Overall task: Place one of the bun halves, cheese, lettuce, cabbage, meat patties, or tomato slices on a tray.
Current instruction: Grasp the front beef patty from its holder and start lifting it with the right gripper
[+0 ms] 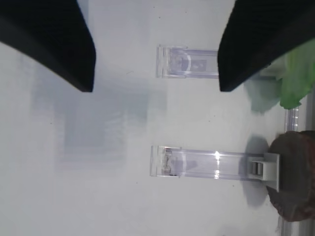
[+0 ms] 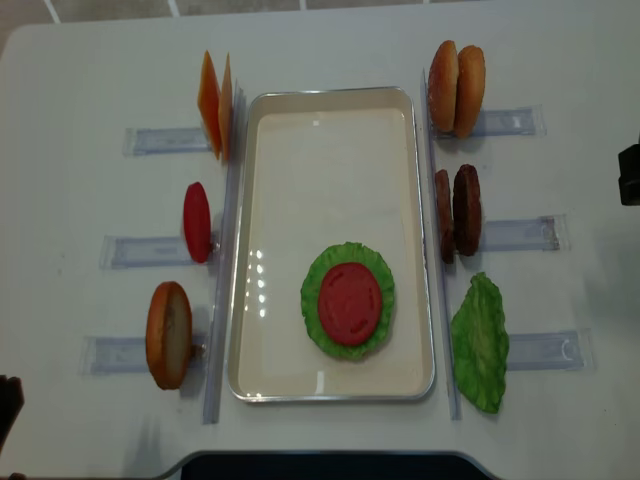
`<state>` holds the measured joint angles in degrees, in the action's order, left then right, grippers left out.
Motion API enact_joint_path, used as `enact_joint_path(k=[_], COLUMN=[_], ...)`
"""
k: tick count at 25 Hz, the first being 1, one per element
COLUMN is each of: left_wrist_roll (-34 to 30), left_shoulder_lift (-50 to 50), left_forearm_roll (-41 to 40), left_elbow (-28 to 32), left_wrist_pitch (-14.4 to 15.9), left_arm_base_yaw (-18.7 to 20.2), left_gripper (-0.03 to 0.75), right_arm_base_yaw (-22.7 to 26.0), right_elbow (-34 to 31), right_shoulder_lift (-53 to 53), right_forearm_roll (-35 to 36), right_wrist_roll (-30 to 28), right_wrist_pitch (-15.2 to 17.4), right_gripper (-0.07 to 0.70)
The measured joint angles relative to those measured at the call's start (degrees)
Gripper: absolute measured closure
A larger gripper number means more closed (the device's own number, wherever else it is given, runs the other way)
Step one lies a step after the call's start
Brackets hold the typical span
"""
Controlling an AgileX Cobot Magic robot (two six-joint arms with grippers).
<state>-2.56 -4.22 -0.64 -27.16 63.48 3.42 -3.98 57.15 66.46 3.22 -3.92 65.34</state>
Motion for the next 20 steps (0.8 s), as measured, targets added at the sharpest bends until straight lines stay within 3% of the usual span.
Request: enact_joint_path(k=[6,14,20], left_wrist_roll=[0.0,0.0,0.0], left_shoulder_lift=[0.0,0.0,0.0], left_forearm_roll=[0.0,0.0,0.0], left_elbow=[0.0,0.0,0.0], left_wrist_pitch=[0.0,0.0,0.0], left_arm_base_yaw=[0.0,0.0,0.0], left_gripper=[0.709,0.715,0.715], right_arm_base_yaw=[0.0,0.0,0.0], right_elbow=[6.0,17.1,19.9], right_shoulder_lift=[8.0,17.6,19.2], right_forearm_roll=[0.0,-0.1,-0.4], right_wrist_roll=[0.0,0.9,2.0], right_wrist_pitch=[0.6,4.3,4.5], right_gripper=[0.108,0.108,0.108])
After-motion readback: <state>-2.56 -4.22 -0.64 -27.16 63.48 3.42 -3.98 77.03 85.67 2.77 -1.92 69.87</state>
